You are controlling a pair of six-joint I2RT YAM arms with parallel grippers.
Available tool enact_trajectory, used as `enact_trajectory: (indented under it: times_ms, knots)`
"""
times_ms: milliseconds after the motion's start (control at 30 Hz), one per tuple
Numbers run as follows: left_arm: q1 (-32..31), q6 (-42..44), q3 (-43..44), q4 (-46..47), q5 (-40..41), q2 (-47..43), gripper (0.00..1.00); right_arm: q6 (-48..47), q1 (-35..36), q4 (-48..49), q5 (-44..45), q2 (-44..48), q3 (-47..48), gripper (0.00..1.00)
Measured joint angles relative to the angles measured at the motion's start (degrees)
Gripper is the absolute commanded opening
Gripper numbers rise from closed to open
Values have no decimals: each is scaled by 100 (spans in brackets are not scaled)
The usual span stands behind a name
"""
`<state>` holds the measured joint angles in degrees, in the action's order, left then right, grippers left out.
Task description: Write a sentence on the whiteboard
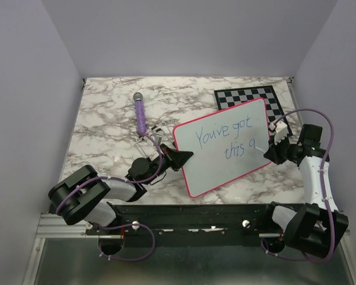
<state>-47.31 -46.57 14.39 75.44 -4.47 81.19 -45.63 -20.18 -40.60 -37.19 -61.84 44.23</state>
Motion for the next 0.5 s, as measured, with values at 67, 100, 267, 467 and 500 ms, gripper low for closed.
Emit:
enact_trajectory:
  times_ms: [67,100,267,467,500]
  knots:
    - [0,0,0,2,-2,0,0,-68,0,-50,39,46,-57,0]
    - [0,0,0,2,0,0,0,-101,0,-92,57,68,-83,0]
    - [0,0,0,4,-2,4,0,-238,0,-293,96,116,-197,1]
    - [0,2,0,13,-4,4,0,-330,0,-470,83,122,-203,1]
    - [0,2,0,13,-4,4,0,-334,0,-496,68,122,-203,1]
